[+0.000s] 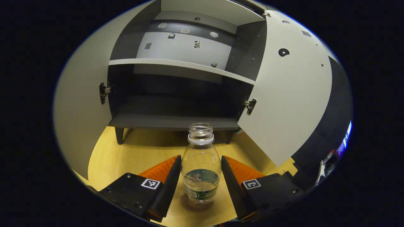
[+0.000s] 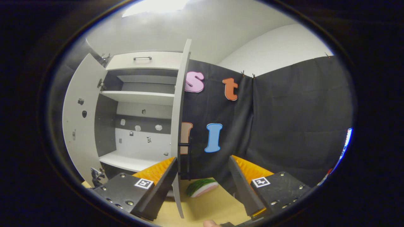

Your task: Grasp the bottle in the cabinet with the left hand and place it on the coaster, then close the right door with the right hand and the left door with the left hand.

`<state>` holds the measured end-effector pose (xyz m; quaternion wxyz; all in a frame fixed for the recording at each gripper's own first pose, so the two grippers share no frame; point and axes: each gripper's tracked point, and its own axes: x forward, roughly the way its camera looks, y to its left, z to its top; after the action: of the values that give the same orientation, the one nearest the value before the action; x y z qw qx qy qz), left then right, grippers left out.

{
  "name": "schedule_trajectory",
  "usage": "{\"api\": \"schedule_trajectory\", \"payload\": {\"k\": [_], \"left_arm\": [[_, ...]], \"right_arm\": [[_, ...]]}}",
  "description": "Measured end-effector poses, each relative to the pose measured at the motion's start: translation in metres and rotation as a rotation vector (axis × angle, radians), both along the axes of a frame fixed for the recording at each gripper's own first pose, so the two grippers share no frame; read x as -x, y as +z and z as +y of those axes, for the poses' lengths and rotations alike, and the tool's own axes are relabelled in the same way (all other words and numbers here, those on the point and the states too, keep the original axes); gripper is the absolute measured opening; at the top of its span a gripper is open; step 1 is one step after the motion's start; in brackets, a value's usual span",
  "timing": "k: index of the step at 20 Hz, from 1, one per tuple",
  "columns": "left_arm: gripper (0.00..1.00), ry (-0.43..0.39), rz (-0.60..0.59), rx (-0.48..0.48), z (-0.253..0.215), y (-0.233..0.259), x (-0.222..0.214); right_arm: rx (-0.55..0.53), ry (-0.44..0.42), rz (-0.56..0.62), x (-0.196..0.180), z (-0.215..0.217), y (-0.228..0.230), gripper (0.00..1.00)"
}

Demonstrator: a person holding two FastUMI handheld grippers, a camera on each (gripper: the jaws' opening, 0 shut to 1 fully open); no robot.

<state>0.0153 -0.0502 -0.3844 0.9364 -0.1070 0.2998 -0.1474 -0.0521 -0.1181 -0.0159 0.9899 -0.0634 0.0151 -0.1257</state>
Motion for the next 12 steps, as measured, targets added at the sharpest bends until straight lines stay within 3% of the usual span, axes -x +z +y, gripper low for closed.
{"api": "schedule_trajectory", "payload": {"k": [7, 12], "left_arm": [[0.8, 0.004, 0.03, -0.032, -0.002, -0.026, 0.015], [0.8, -0.007, -0.01, -0.057, -0.006, -0.023, 0.022]], "right_arm": [[0.025, -0.01, 0.019, 0.002, -0.006, -0.003, 0.98], [0.023, -0.01, 0.024, 0.002, -0.005, -0.008, 0.97]]}}
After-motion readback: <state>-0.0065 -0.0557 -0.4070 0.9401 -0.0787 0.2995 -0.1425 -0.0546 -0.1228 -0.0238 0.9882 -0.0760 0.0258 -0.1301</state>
